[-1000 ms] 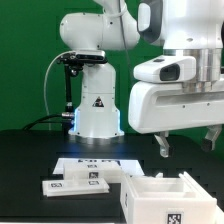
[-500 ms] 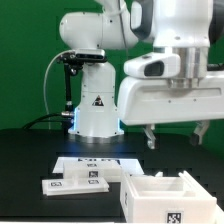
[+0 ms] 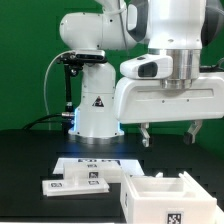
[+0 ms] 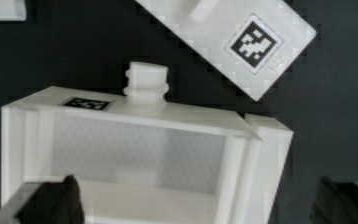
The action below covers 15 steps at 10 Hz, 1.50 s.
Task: Assemble cabinet
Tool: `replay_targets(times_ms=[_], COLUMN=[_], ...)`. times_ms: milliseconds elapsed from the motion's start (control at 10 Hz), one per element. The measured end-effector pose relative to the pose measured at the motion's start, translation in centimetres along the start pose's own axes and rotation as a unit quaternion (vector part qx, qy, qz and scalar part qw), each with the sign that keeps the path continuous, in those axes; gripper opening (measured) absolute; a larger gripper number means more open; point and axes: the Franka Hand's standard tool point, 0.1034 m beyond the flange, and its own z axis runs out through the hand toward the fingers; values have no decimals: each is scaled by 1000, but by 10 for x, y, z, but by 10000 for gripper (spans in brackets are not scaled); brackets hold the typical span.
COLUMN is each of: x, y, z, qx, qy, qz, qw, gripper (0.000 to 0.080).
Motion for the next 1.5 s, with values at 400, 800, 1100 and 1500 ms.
replay_targets(times_ms=[400, 800, 1100, 1500], x=[-7, -8, -11, -13], y=[-5, -3, -2, 2], z=[1, 2, 6, 9], qx=[-21, -22, -25, -28], qy=[-8, -10, -17, -28], qz=[-161, -381, -531, -656], qw=[987, 924, 847, 754], gripper=[649, 649, 649, 649])
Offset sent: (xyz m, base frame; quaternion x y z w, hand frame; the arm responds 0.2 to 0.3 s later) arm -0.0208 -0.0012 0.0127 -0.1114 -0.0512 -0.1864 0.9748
